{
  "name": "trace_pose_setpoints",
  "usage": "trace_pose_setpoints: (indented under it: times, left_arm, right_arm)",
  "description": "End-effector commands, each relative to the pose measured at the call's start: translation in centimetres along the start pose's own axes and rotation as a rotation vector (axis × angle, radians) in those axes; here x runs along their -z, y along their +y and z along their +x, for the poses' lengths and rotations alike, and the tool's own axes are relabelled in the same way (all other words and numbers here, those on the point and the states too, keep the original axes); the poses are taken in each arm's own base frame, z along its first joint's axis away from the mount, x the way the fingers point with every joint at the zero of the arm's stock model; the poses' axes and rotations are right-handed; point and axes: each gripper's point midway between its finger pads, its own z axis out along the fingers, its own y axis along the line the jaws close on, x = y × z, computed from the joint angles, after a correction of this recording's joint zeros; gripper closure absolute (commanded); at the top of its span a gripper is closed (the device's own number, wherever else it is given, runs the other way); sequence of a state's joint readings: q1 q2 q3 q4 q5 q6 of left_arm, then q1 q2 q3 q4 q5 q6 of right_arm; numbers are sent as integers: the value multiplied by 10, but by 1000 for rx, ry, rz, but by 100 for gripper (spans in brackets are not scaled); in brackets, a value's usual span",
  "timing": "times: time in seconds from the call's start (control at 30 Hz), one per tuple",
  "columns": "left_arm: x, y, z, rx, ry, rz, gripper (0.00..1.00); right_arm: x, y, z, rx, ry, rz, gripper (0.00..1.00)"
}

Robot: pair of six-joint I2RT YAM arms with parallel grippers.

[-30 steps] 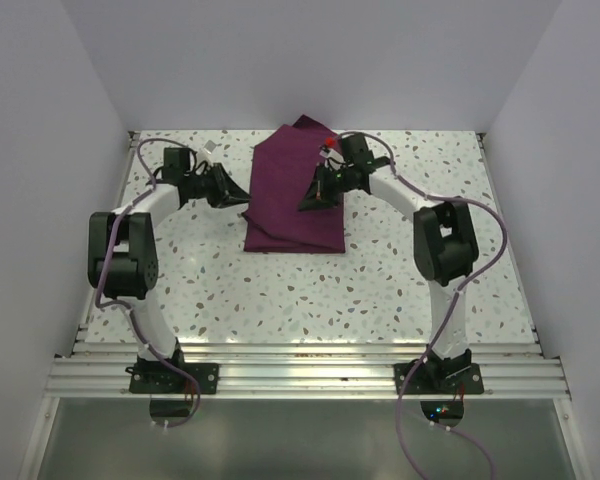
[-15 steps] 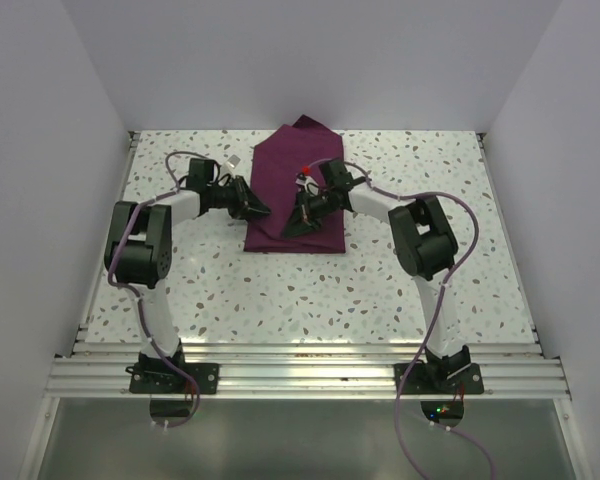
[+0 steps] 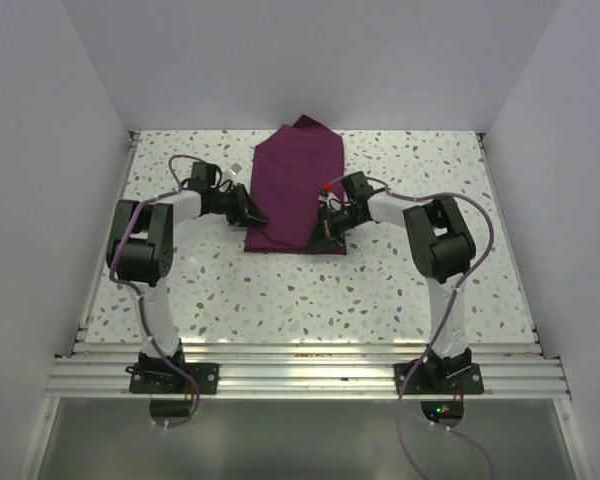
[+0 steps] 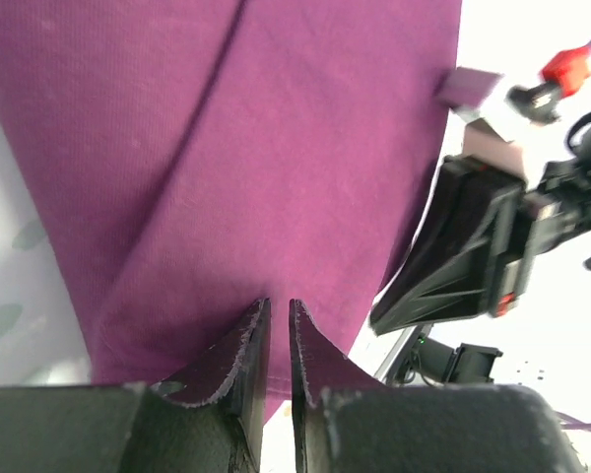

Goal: Prepare the surgical pack

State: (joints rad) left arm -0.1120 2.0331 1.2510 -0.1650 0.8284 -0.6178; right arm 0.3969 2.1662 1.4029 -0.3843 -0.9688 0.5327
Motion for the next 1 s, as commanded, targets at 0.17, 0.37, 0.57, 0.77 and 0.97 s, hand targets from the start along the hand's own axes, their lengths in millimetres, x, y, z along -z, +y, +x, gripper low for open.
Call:
trace_pose_setpoints:
  times: [0.17,0.37,0.57,0.77,0.97]
  left_arm:
    - [9,-58,-2,-139,-19,52,81]
    - [-14,-62,16,-114,37,95,82]
    - [-12,-34,16,-77,34,56,83]
    - [22,-60,-49,-214,-134,48,79]
    - [12,-64,-94,-183,-178,96,73]
  right_arm:
    - [51,45,-17,84,-109,-4,100]
    - [59,12,-25,18,-145,42,100]
    - [75,-27,-22,-51,-190,65,100]
    - [91,4,-45,5,-254,3,100]
    - [104,34,-106,23,-361,-25,100]
